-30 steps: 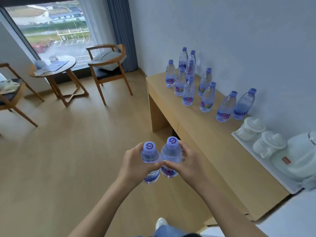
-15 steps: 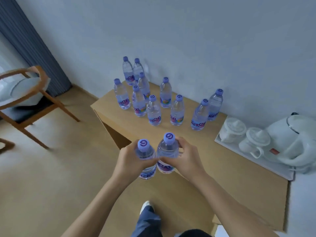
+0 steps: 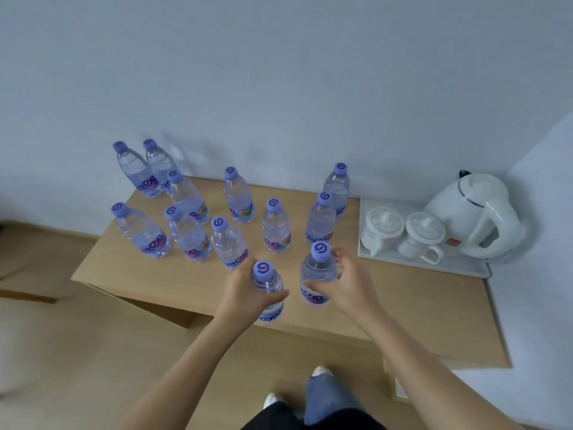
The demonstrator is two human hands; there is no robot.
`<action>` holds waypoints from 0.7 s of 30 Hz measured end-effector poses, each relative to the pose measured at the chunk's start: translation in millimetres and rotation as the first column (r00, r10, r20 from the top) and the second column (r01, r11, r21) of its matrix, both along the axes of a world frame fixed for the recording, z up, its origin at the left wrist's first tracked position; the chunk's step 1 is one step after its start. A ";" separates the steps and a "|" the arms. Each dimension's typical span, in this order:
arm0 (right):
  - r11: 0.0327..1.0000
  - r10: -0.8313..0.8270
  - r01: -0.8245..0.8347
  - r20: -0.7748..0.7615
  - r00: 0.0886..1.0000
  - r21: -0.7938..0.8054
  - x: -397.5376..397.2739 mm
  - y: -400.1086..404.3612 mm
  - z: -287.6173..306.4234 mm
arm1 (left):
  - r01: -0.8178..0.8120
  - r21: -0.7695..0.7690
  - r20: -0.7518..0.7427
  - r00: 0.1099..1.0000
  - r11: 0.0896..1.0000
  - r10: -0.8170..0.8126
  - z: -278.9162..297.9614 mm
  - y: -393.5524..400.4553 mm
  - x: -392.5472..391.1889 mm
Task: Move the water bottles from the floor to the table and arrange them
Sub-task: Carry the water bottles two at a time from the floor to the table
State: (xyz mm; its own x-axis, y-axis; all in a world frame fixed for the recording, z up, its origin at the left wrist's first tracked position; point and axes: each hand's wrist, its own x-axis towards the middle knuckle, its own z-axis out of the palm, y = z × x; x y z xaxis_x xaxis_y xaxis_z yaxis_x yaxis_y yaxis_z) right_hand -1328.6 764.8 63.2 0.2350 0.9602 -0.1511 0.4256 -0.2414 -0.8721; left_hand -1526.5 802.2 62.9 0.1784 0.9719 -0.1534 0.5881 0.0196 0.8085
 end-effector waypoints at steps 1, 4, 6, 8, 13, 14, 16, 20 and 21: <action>1.000 -0.011 0.011 0.009 1.000 -0.003 3.7 5.0 -1.0 | 0.007 -0.001 -0.004 1.000 1.000 -0.007 -2.7 6.9 5.5; 0.999 -0.036 0.037 0.039 0.999 -0.027 15.1 20.9 -7.1 | 0.005 -0.001 -0.003 1.000 1.000 -0.005 -7.9 24.6 22.5; 0.996 -0.053 0.054 0.028 0.998 -0.066 21.9 31.3 -10.7 | -0.011 -0.010 0.013 1.000 1.000 0.011 -11.0 35.5 33.8; 0.994 -0.059 0.064 0.050 0.997 -0.087 27.8 41.4 -16.3 | -0.038 -0.013 0.020 0.999 0.999 0.039 -15.4 45.7 45.0; 0.986 -0.093 0.104 0.092 0.991 -0.130 37.0 60.0 -33.1 | -0.121 -0.028 0.017 0.992 0.992 0.122 -33.5 66.1 62.3; 0.985 -0.093 0.105 0.091 0.991 -0.138 38.5 62.9 -36.2 | -0.133 -0.034 0.010 0.991 0.990 0.134 -36.7 69.2 64.8; 0.983 -0.097 0.109 0.090 0.991 -0.145 41.6 67.2 -40.4 | -0.147 -0.048 -0.001 0.989 0.988 0.147 -41.6 73.9 69.1; 0.982 -0.100 0.111 0.076 0.992 -0.154 46.8 75.1 -45.9 | -0.169 -0.052 0.002 0.986 0.984 0.169 -44.4 79.8 73.4; 0.982 -0.092 0.103 0.077 0.993 -0.161 47.4 77.1 -46.6 | -0.169 -0.054 0.005 0.986 0.984 0.169 -44.5 80.7 74.3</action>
